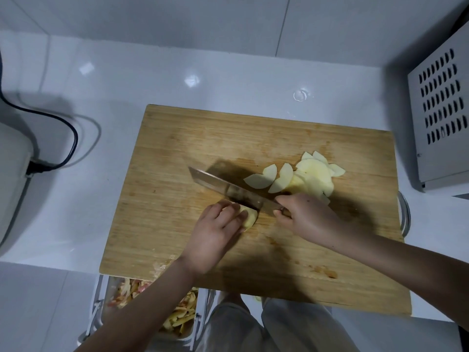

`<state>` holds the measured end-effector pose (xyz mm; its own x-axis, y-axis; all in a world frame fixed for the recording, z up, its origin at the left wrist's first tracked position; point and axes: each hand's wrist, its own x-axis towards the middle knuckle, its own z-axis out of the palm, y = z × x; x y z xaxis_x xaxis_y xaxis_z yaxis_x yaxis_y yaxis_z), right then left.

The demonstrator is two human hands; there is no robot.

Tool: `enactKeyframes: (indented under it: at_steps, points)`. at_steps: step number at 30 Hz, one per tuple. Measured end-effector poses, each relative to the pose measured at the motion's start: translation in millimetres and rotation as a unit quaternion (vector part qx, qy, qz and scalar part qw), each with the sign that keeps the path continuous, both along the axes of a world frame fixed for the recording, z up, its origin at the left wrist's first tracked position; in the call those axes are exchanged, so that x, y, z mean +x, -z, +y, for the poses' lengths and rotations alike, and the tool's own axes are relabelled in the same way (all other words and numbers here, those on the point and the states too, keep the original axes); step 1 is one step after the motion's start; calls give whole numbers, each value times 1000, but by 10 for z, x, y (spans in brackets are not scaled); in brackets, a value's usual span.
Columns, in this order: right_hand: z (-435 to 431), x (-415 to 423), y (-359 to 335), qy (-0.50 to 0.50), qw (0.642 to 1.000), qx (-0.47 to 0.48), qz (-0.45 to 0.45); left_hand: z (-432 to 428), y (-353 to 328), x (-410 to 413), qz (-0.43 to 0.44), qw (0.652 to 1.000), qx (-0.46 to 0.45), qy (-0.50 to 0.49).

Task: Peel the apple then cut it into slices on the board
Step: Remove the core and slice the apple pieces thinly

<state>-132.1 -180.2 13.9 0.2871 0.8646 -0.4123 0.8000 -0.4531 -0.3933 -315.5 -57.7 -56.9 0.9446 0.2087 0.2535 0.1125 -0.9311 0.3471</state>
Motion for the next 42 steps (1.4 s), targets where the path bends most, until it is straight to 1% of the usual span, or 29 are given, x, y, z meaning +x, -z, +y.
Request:
enactKeyframes:
  at_steps: [2,3,8,14,19,24,27,29,32,39,42]
  points:
    - [-43,21,-87,31,999,7,21,-11,-8,-4,4,1000,-5,-6]
    - [-73,23,-146,31,999,12,19,-16,-14,-1,1,1000,-6,-9]
    - [-233,-31,-345,-23,999,25,-25,-32,-12,11,-16,1000,-5,-13]
    - [-242,-61,-309,-50,997,17,-49,-41,2,9,-16,1000,-6,-11]
    - [-99,-110,-110,-66,996,5,-53,-36,27,-3,-17,1000,-12,-14]
    - [-42,-82,-31,-41,999,-1,-36,-30,6,-8,-21,1000,-10,-13]
    - [-149,-77,-127,-2,999,22,-24,-32,2,-10,-24,1000,-6,-12]
    - [-214,-74,-213,7,999,32,-24,-34,7,-12,-28,1000,-7,-10]
    - [-279,-65,-290,-11,999,35,-22,-37,13,-15,-29,999,-13,-8]
    - [-234,-84,-290,-56,997,18,-55,-39,27,-11,-28,999,-24,-7]
    - [-165,-129,-194,-62,996,39,-48,-42,30,-14,-32,999,-13,-10]
